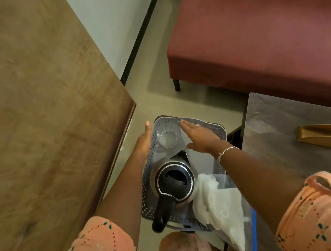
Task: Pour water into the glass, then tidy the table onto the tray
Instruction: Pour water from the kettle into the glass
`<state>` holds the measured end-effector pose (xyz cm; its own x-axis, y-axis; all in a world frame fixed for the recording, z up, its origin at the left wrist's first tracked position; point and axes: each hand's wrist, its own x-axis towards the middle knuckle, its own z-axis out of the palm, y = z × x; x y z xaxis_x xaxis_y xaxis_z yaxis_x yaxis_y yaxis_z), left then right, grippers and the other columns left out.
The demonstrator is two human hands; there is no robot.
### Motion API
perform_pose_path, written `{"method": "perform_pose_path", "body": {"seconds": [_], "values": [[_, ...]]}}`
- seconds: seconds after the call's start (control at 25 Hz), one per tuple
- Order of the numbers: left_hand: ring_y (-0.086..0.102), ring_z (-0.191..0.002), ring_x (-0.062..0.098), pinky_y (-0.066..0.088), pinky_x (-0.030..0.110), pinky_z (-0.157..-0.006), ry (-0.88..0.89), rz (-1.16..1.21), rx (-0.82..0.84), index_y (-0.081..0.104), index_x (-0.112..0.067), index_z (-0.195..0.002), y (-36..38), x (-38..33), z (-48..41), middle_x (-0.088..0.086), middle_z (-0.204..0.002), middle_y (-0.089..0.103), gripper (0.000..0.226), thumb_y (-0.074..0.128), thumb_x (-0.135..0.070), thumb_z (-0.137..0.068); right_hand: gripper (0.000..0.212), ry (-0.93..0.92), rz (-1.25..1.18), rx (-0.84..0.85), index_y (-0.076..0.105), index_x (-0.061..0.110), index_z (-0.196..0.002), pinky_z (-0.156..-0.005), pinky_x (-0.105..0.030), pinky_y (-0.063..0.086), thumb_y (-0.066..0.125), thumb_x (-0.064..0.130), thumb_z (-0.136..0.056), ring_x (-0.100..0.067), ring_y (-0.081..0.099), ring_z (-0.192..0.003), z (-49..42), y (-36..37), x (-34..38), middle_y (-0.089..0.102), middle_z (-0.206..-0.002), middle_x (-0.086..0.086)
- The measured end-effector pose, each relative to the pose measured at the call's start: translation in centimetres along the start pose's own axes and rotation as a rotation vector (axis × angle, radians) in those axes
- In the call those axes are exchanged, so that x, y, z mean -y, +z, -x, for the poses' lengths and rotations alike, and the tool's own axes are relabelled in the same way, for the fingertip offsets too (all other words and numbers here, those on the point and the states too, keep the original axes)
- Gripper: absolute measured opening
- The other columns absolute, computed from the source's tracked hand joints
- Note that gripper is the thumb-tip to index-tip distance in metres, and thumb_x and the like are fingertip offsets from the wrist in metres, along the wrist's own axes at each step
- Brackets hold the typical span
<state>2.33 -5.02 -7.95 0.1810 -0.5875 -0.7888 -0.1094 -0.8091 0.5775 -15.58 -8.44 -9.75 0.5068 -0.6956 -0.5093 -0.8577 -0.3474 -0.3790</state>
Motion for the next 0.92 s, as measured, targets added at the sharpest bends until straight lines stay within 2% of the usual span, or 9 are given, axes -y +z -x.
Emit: {"method": "perform_pose_path", "body": {"seconds": [0.2, 0.32, 0.48, 0.76, 0.92], "values": [[0.036, -0.133, 0.027, 0.034, 0.034, -0.100, 0.009, 0.071, 0.028, 0.032, -0.010, -0.140, 1.1, 0.1, -2.4, 0.013, -0.146, 0.037, 0.069, 0.017, -0.059, -0.092, 0.099, -0.031, 0.032, 0.042, 0.000, 0.010, -0.147, -0.112, -0.037, 0.030, 0.071, 0.017, -0.078, -0.029, 0.023, -0.141, -3.5, 1.6, 0.2, 0.006, -0.157, -0.010], [0.032, -0.136, 0.028, 0.029, 0.040, -0.109, 0.024, 0.091, 0.022, 0.031, -0.009, -0.140, 1.6, 0.0, -3.2, 0.013, -0.149, 0.033, 0.069, 0.017, -0.057, -0.093, 0.103, -0.047, 0.020, 0.027, 0.002, 0.010, -0.147, -0.109, -0.038, 0.036, 0.074, 0.022, -0.074, -0.030, 0.031, -0.137, -4.8, 2.2, 0.5, 0.011, -0.157, -0.010], [0.030, -0.137, 0.027, 0.028, 0.035, -0.108, 0.016, 0.184, 0.073, 0.030, -0.008, -0.140, 1.5, -0.2, -2.6, 0.013, -0.149, 0.032, 0.070, 0.015, -0.057, -0.093, 0.102, -0.057, 0.004, -0.017, 0.012, 0.008, -0.145, -0.099, -0.041, 0.045, 0.079, 0.021, -0.069, -0.033, 0.046, -0.125, -5.1, 2.4, 0.8, 0.025, -0.151, -0.013], [0.042, -0.130, 0.022, 0.033, 0.033, -0.105, 0.139, 0.192, 0.115, 0.043, -0.011, -0.134, 0.8, -2.8, 1.7, 0.011, -0.140, 0.046, 0.061, 0.024, -0.054, -0.094, 0.097, -0.073, -0.172, -0.178, 0.024, 0.012, -0.140, -0.087, -0.039, 0.049, 0.081, 0.024, -0.062, -0.033, 0.055, -0.109, -0.5, -1.7, 1.0, 0.035, -0.142, -0.007], [0.043, -0.129, 0.020, 0.030, 0.043, -0.111, 0.251, 0.269, 0.194, 0.050, -0.018, -0.128, 1.2, -4.5, 4.8, 0.006, -0.138, 0.049, 0.045, 0.032, -0.044, -0.096, 0.093, -0.070, -0.278, -0.292, 0.028, 0.014, -0.137, -0.083, -0.032, 0.044, 0.080, 0.026, -0.061, -0.027, 0.053, -0.110, 4.0, -5.2, 0.9, 0.038, -0.138, -0.005]]}}
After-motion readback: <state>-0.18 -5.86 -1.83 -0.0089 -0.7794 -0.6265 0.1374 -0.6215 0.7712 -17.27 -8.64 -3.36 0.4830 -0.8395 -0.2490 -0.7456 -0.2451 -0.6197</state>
